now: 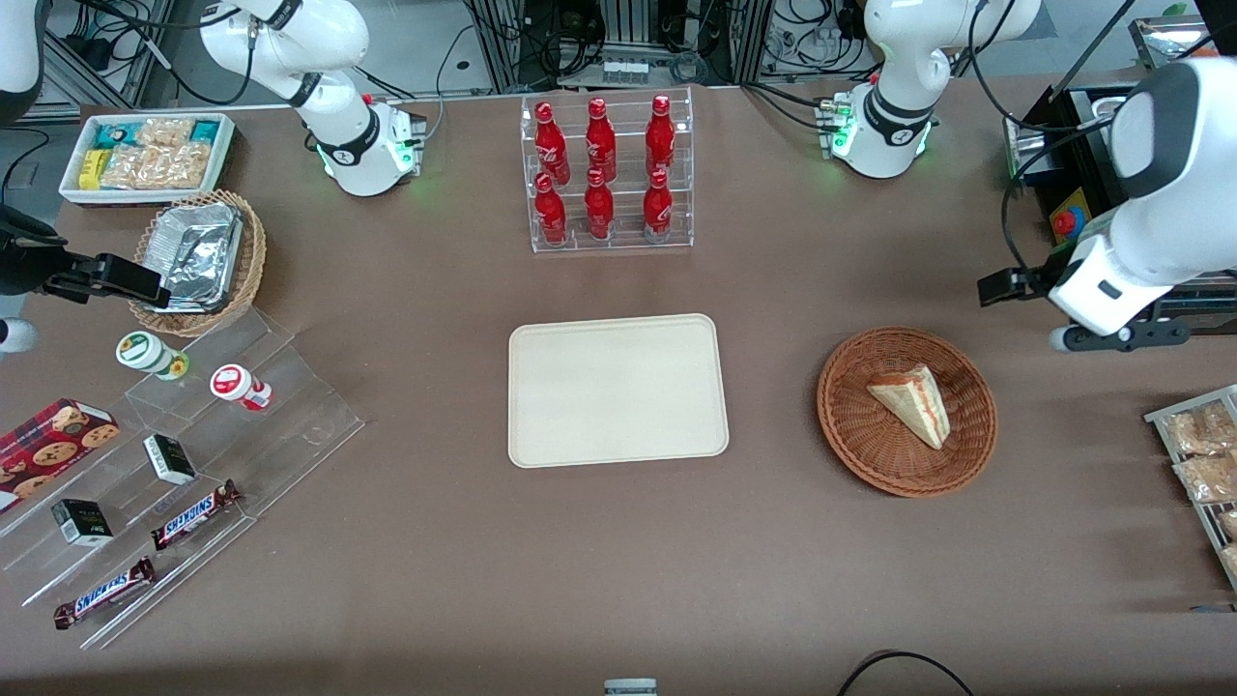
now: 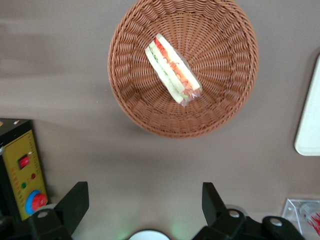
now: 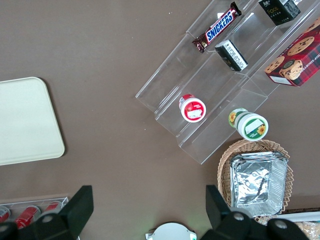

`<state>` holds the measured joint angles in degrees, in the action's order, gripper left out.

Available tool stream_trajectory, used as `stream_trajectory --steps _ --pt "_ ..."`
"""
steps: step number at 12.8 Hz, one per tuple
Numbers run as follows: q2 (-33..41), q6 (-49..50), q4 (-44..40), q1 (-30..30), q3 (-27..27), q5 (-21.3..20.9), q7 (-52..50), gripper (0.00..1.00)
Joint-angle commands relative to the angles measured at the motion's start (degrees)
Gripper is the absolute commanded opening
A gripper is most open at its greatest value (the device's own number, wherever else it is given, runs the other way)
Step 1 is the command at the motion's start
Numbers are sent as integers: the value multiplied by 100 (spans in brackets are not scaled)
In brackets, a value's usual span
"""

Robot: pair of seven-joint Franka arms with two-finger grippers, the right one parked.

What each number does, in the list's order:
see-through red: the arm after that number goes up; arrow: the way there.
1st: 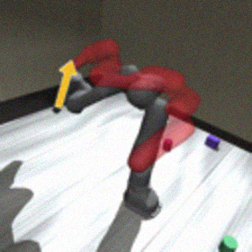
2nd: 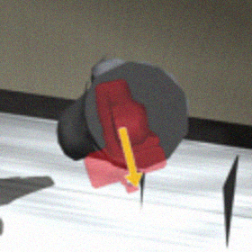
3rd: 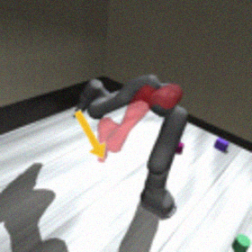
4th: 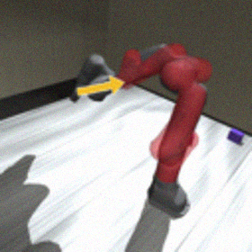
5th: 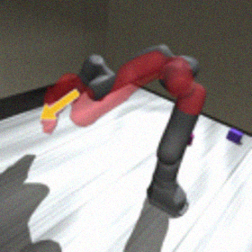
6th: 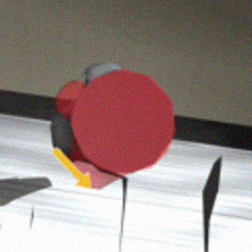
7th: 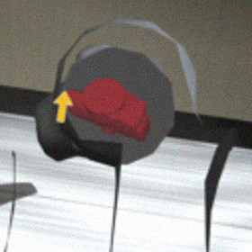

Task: Place sandwich from basket to tray
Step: 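Move the left gripper down over the wrapped sandwich in the wicker basket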

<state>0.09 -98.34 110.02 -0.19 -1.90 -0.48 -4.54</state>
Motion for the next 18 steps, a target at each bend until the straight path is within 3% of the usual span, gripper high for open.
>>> stream_trajectory --steps 1,8,15,18 --pt "53 -763 624 -33 15 21 58 100" --pt "-519 -1924 995 -42 15 21 -326 100" --pt "-888 -2725 1004 28 -3 39 -3076 100" --pt "-1064 -3060 1013 63 -12 311 -3957 100"
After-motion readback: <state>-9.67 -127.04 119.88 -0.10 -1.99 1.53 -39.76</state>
